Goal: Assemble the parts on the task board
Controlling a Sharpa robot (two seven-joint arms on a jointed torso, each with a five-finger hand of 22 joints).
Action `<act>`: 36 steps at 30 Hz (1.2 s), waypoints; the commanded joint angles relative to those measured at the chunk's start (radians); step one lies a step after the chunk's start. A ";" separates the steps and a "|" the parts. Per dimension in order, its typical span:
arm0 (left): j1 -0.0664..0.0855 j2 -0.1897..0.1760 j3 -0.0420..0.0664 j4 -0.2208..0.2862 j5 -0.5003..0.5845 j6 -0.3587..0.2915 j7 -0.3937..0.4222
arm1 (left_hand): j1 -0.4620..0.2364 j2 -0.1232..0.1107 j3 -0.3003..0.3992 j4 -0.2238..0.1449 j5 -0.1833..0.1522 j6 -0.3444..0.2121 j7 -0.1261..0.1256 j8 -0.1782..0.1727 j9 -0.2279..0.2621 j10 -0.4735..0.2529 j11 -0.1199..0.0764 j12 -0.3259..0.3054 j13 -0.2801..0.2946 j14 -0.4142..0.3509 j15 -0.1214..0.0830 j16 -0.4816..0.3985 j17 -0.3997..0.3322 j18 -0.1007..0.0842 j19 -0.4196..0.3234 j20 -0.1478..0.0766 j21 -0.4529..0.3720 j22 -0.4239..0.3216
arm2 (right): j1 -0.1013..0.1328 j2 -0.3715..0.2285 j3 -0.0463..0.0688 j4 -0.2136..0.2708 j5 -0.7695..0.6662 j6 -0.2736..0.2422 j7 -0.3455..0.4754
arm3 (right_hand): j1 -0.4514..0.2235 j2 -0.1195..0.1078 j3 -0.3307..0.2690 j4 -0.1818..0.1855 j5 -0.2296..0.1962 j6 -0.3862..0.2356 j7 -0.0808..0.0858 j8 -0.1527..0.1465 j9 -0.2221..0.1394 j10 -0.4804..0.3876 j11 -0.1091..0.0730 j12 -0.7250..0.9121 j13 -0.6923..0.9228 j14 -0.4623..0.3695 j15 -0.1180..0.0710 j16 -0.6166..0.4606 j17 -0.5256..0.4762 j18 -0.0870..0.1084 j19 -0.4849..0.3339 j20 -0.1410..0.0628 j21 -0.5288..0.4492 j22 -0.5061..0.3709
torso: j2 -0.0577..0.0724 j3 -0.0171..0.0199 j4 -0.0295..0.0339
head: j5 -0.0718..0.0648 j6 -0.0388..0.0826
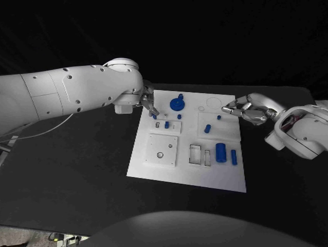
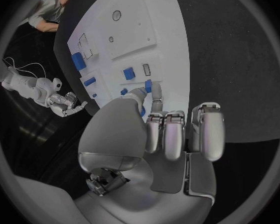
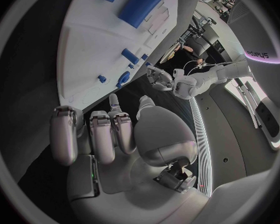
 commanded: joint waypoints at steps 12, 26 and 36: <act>-0.004 0.009 -0.004 0.013 0.016 0.044 0.000 | -0.005 -0.010 0.012 0.003 -0.008 0.000 -0.004 -0.006 0.000 0.102 -0.002 0.002 0.263 0.104 -0.006 0.003 0.263 0.003 0.007 -0.006 -0.008 0.195 | -0.004 0.003 0.000 -0.002 -0.001 0.012 0.011 | 0.008 0.003 -0.003 -0.001 0.006 0.002 -0.003 -0.004 -0.001 0.102 0.005 0.004 0.263 0.102 0.005 0.003 0.263 0.016 -0.006 0.000 -0.005 0.203 | 0.001 0.0006 0.0003 | -0.001 0.000; -0.011 0.024 -0.005 0.006 0.016 0.065 -0.014 | -0.010 -0.013 0.021 0.005 -0.010 -0.002 -0.003 -0.009 0.000 0.102 -0.001 0.002 0.263 0.104 -0.005 0.003 0.263 0.003 0.006 -0.006 -0.010 0.195 | -0.004 0.002 0.000 0.001 -0.001 0.012 0.011 | 0.010 0.003 -0.003 -0.002 0.007 0.002 -0.003 -0.005 -0.001 0.102 0.005 0.004 0.263 0.102 0.005 0.003 0.263 0.016 -0.007 0.000 -0.006 0.203 | 0.001 0.0005 0.0009 | -0.002 0.000; -0.012 0.024 -0.005 0.006 0.014 0.073 -0.015 | -0.011 -0.014 0.024 0.004 -0.011 -0.003 -0.003 -0.010 -0.001 0.102 -0.001 0.002 0.263 0.104 -0.004 0.003 0.263 0.004 0.005 -0.005 -0.011 0.194 | -0.004 0.001 0.000 0.004 -0.001 0.010 0.012 | 0.010 0.003 -0.003 -0.002 0.007 0.002 -0.003 -0.005 -0.001 0.102 0.005 0.004 0.263 0.102 0.005 0.003 0.263 0.016 -0.007 0.000 -0.006 0.203 | 0.001 0.0007 0.0005 | -0.001 0.000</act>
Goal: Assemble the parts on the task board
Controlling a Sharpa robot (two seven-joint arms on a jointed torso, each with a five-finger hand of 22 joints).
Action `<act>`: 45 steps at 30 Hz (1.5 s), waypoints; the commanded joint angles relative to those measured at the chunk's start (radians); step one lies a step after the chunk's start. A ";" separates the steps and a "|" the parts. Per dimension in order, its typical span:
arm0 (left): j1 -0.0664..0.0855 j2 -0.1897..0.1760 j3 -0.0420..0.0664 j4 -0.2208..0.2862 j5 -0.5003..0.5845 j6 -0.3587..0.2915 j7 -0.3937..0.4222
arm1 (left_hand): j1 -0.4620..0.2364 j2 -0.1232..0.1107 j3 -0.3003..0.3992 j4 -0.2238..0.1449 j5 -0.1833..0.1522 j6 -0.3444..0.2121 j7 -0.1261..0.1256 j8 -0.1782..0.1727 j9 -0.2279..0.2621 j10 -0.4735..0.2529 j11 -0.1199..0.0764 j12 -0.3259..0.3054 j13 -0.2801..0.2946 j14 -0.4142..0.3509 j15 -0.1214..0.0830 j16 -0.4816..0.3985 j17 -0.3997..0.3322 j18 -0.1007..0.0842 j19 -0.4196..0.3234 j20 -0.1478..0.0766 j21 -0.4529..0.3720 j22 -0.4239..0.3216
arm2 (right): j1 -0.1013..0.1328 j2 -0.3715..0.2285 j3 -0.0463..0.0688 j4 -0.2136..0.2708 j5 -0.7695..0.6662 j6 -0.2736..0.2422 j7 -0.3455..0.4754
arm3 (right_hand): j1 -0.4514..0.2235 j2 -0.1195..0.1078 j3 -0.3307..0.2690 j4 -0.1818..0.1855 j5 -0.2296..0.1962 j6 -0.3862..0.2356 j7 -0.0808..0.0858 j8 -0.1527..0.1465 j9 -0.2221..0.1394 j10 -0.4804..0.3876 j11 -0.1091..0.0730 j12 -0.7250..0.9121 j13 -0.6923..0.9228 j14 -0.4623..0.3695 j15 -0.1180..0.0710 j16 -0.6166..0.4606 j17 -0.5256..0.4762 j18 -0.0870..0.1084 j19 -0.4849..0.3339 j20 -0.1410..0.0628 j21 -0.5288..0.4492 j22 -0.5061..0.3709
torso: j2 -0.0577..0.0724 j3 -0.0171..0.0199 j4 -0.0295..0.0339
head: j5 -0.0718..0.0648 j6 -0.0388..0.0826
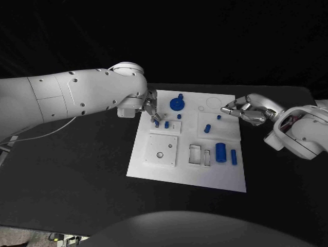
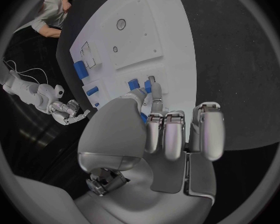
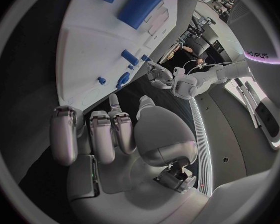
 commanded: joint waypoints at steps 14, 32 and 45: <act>0.000 0.003 -0.001 -0.002 0.001 0.037 -0.008 | -0.003 -0.009 0.014 -0.001 -0.005 -0.004 -0.007 -0.005 0.001 0.102 0.000 0.002 0.263 0.104 -0.004 0.002 0.263 0.004 0.003 -0.005 -0.006 0.193 | -0.001 0.000 0.000 0.002 -0.001 0.010 0.010 | 0.012 0.002 -0.004 -0.002 0.007 0.002 -0.003 -0.005 -0.002 0.102 0.005 0.004 0.263 0.102 0.005 0.003 0.263 0.016 -0.006 0.000 -0.005 0.202 | -0.001 -0.0005 -0.0012 | 0.002 0.000; -0.006 0.009 -0.002 -0.011 -0.016 0.046 -0.002 | -0.004 -0.012 0.027 -0.006 -0.007 -0.007 -0.005 -0.009 0.000 0.102 0.002 0.002 0.263 0.104 -0.002 0.002 0.263 0.006 -0.001 -0.004 -0.011 0.191 | -0.001 0.000 0.000 0.003 -0.001 0.010 0.011 | 0.019 -0.001 -0.005 -0.004 0.008 0.002 -0.003 -0.005 -0.002 0.102 0.005 0.004 0.263 0.102 0.005 0.003 0.263 0.016 -0.006 0.000 -0.005 0.203 | -0.001 -0.0003 -0.0002 | 0.002 0.000; -0.008 0.012 -0.002 -0.014 -0.021 0.048 0.002 | -0.005 -0.013 0.034 -0.008 -0.008 -0.009 -0.004 -0.011 0.000 0.102 0.002 0.002 0.263 0.104 -0.001 0.002 0.263 0.007 -0.004 -0.003 -0.014 0.190 | -0.001 0.000 0.000 0.002 0.000 0.010 0.012 | 0.019 -0.001 -0.005 -0.004 0.008 0.002 -0.003 -0.005 -0.002 0.102 0.005 0.004 0.263 0.102 0.005 0.003 0.263 0.016 -0.006 0.000 -0.005 0.203 | -0.001 -0.0001 0.0000 | 0.003 0.000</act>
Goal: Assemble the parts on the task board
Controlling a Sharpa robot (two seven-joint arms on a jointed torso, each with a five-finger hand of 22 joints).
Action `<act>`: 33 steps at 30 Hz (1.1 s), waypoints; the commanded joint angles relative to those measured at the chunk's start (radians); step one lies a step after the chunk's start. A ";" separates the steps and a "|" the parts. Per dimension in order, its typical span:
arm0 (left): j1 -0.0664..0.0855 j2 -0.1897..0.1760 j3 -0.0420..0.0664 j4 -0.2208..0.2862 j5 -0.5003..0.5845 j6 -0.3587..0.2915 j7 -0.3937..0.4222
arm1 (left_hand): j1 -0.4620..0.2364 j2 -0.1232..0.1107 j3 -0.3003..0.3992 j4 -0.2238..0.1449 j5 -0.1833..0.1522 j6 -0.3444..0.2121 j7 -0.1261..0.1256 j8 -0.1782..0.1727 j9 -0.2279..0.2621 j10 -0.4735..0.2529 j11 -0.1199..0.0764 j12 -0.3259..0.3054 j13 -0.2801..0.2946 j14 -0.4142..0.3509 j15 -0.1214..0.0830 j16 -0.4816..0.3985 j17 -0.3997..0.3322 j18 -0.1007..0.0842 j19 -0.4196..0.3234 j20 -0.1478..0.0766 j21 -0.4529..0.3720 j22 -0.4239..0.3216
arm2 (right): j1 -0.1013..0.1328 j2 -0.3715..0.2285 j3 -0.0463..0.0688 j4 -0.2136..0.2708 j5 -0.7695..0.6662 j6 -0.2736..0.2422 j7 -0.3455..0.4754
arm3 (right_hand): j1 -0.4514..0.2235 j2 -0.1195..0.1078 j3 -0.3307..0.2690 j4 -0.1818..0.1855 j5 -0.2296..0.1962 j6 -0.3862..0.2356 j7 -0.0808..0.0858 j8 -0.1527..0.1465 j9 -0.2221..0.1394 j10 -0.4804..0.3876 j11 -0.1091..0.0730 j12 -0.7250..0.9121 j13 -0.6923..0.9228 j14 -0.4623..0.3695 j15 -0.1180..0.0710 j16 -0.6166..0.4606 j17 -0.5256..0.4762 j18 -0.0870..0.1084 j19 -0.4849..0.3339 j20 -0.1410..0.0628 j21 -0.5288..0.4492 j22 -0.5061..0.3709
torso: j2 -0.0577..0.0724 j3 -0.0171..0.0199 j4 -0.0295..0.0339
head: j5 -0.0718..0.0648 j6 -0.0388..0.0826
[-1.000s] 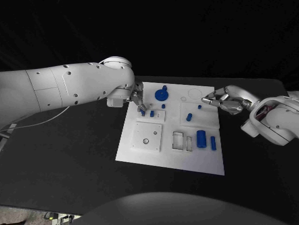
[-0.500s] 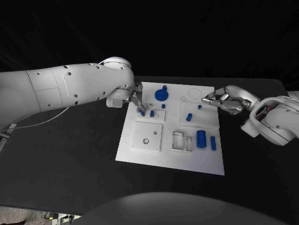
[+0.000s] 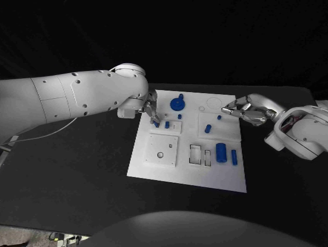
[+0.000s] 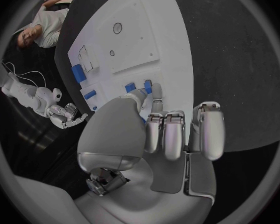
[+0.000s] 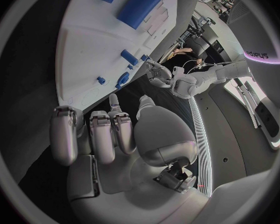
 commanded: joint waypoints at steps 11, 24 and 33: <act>-0.002 0.007 0.000 -0.004 -0.018 0.029 0.009 | 0.003 -0.007 0.014 -0.004 -0.004 -0.002 -0.005 -0.005 0.002 0.102 0.003 0.002 0.263 0.104 0.000 0.002 0.263 0.007 -0.005 -0.002 -0.007 0.190 | -0.001 0.002 0.000 0.001 0.000 0.011 0.009 | 0.015 -0.002 -0.002 -0.002 0.005 0.002 -0.003 -0.005 -0.001 0.102 0.005 0.004 0.263 0.102 0.005 0.003 0.263 0.016 -0.006 0.000 -0.006 0.203 | 0.000 0.0003 -0.0004 | 0.001 0.000; -0.004 0.019 0.000 -0.013 -0.025 0.050 0.011 | 0.005 -0.014 0.029 -0.018 -0.008 -0.005 -0.003 -0.007 0.004 0.102 0.005 0.002 0.263 0.104 0.002 0.002 0.263 0.008 -0.010 0.000 -0.013 0.188 | -0.001 0.001 0.000 0.002 0.000 0.012 0.009 | 0.016 -0.002 -0.002 -0.002 0.005 0.002 -0.003 -0.005 -0.002 0.102 0.005 0.004 0.263 0.102 0.005 0.003 0.263 0.016 -0.006 0.000 -0.006 0.203 | 0.001 -0.0005 -0.0011 | 0.001 0.000; -0.009 0.025 -0.001 -0.017 -0.032 0.056 0.015 | 0.008 -0.019 0.041 -0.031 -0.009 -0.004 -0.003 -0.004 0.009 0.102 0.006 0.002 0.263 0.104 0.003 0.002 0.263 0.008 -0.011 0.001 -0.014 0.188 | -0.001 -0.002 0.000 0.002 0.000 0.011 0.010 | 0.017 -0.003 -0.003 -0.002 0.005 0.002 -0.003 -0.005 -0.002 0.102 0.005 0.004 0.263 0.102 0.005 0.003 0.263 0.016 -0.006 0.000 -0.006 0.203 | 0.000 -0.0004 -0.0011 | 0.001 0.000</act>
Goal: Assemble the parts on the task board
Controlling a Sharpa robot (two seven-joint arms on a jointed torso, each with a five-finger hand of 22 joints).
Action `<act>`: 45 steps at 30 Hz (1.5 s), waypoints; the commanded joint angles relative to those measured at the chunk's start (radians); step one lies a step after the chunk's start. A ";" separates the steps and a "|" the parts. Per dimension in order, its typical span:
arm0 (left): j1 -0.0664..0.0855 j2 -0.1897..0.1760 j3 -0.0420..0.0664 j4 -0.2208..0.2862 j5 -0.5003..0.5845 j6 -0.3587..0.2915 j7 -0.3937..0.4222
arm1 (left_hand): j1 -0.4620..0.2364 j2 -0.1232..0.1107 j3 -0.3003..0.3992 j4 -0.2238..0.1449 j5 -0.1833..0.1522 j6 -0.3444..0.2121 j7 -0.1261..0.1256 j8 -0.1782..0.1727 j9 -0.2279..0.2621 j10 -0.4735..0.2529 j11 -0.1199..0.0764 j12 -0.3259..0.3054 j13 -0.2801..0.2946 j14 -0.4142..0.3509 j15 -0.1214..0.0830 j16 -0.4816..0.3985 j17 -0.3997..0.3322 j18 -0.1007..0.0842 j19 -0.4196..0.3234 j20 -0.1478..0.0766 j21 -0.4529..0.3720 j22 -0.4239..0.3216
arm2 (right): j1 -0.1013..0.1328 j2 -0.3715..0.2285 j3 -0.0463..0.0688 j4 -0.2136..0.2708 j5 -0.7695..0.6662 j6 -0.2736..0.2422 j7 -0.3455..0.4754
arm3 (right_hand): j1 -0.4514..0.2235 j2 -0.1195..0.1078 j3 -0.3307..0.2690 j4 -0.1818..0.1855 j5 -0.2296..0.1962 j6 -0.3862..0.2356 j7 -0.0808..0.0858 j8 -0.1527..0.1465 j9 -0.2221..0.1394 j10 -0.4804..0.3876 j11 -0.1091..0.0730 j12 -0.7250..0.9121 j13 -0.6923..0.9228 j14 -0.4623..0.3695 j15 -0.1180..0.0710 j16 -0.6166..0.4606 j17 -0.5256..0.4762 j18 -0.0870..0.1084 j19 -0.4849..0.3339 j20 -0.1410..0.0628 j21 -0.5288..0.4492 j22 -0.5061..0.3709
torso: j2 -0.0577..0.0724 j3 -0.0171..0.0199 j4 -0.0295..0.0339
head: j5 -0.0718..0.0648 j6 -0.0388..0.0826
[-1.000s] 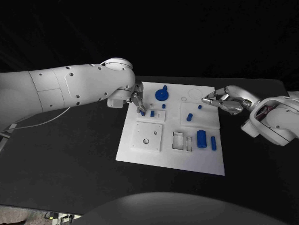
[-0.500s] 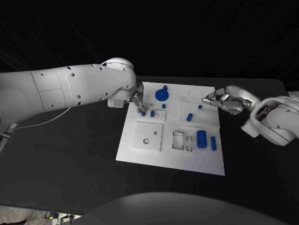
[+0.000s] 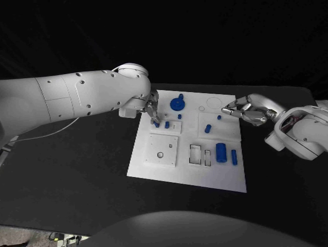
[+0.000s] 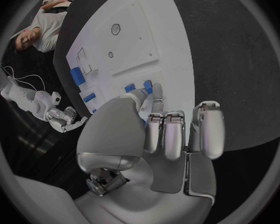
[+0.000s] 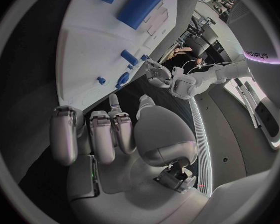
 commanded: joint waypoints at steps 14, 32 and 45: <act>-0.007 0.005 -0.002 0.004 -0.034 0.000 0.030 | -0.001 -0.020 0.065 -0.060 -0.003 -0.016 -0.008 0.079 0.091 0.102 0.003 0.002 0.263 0.104 0.001 0.002 0.263 0.007 -0.001 -0.003 -0.004 0.195 | -0.001 -0.002 0.000 0.001 0.000 0.009 0.011 | 0.009 -0.002 -0.003 -0.003 0.005 0.002 -0.003 -0.005 -0.001 0.102 0.005 0.004 0.263 0.102 0.005 0.003 0.263 0.016 -0.006 0.000 -0.006 0.203 | 0.000 -0.0003 0.0010 | 0.000 0.000; -0.007 0.006 -0.001 0.014 -0.040 -0.030 0.040 | -0.009 -0.021 0.074 -0.061 -0.004 -0.017 -0.009 0.083 0.096 0.102 0.002 0.002 0.263 0.104 -0.001 0.002 0.263 0.006 0.002 -0.004 -0.001 0.197 | -0.002 -0.001 0.000 -0.001 0.000 0.008 0.012 | 0.017 -0.004 -0.003 -0.005 0.005 0.001 -0.003 -0.005 -0.002 0.102 0.005 0.004 0.263 0.102 0.005 0.003 0.263 0.016 -0.007 0.000 -0.008 0.203 | -0.001 0.0007 -0.0005 | 0.001 0.000; -0.007 -0.015 -0.001 0.046 -0.038 -0.084 0.022 | -0.018 -0.024 0.078 -0.059 -0.004 -0.021 -0.008 0.081 0.095 0.102 0.002 0.002 0.263 0.104 -0.001 0.002 0.263 0.006 0.003 -0.004 -0.001 0.198 | -0.009 0.000 0.000 -0.008 0.000 0.004 0.014 | 0.025 -0.005 -0.003 -0.007 0.006 0.000 -0.003 -0.006 -0.002 0.102 0.005 0.004 0.263 0.102 0.005 0.003 0.263 0.017 -0.008 -0.001 -0.009 0.202 | -0.002 0.0004 0.0021 | 0.006 0.000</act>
